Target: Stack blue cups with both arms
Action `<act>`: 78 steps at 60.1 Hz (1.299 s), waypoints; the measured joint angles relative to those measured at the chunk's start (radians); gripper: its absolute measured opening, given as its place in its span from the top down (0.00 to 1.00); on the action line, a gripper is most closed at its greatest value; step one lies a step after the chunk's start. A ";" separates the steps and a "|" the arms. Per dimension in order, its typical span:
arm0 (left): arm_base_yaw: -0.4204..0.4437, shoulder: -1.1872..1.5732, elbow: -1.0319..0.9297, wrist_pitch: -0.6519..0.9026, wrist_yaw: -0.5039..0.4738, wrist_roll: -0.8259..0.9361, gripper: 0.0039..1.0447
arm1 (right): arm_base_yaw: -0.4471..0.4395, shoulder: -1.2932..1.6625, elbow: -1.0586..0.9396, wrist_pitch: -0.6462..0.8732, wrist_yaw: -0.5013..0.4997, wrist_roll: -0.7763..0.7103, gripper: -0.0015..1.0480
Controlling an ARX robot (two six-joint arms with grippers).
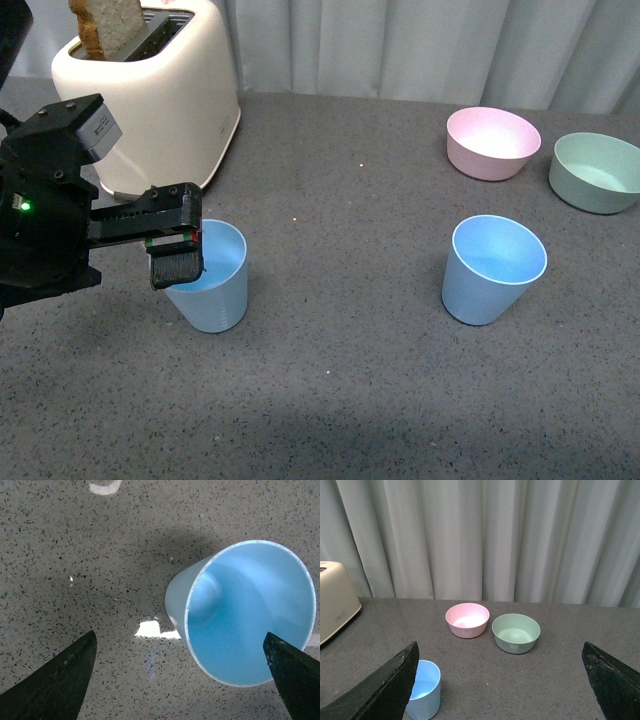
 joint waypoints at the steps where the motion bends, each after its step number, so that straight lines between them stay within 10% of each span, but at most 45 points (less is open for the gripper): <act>1: 0.001 0.004 0.003 -0.002 0.000 -0.002 0.06 | 0.000 0.000 0.000 0.000 0.000 0.000 0.09; 7: 0.005 0.037 0.032 -0.016 0.000 -0.012 0.08 | 0.000 0.000 0.000 0.000 0.000 0.000 0.09; 39: 0.002 0.062 0.074 -0.069 0.017 -0.048 0.97 | 0.000 0.000 0.000 0.000 0.000 0.000 0.09; 78: -0.234 0.153 0.243 -0.142 -0.041 -0.099 0.97 | 0.000 0.000 0.000 0.000 0.000 0.000 0.09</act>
